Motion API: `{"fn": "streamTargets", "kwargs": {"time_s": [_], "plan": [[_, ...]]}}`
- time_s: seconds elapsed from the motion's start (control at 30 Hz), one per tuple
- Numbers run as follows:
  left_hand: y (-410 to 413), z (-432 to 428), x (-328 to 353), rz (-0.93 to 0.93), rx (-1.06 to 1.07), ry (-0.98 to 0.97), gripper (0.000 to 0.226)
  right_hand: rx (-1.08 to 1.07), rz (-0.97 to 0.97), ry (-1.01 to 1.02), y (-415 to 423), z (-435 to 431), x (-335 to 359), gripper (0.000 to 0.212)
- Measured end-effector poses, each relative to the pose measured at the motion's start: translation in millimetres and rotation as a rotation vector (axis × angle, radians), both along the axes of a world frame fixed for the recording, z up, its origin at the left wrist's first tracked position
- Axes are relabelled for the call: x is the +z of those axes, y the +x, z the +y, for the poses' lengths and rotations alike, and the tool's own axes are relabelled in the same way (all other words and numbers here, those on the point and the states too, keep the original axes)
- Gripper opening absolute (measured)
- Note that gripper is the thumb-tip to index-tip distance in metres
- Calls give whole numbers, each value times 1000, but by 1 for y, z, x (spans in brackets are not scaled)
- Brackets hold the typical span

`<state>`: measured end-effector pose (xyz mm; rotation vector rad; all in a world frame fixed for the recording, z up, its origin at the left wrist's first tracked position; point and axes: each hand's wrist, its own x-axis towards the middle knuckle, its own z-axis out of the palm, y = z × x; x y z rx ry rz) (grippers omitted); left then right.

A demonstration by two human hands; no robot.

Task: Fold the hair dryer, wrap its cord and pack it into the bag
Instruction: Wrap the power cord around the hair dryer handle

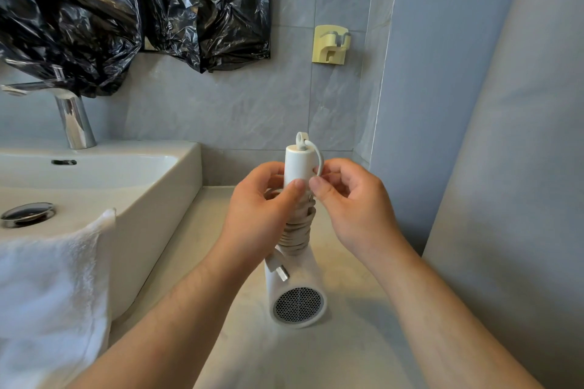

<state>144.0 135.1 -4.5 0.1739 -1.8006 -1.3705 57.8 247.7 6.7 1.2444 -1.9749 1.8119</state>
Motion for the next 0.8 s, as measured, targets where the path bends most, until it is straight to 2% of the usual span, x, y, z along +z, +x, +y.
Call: {"fn": "streamTargets", "kwargs": {"time_s": [0.2,0.3,0.43,0.6,0.7,0.8], "plan": [[3,1,0,-71,-33,-104,15,-91,70,89,0,2,2,13],[3,0,1,-98,18,-128,18,-118,83,92,0,0,1,15],[3,-1,0,-149,45,-175,23,-71,-20,46,-1,0,-2,15],[5,-4,3,-163,14,-178,25,106,-195,-60,0,0,0,19],[8,-6,3,-188,12,-176,21,83,-93,-23,1,-1,-1,20],[12,-8,4,-233,56,-168,23,63,-36,24,1,0,-3,6]]}}
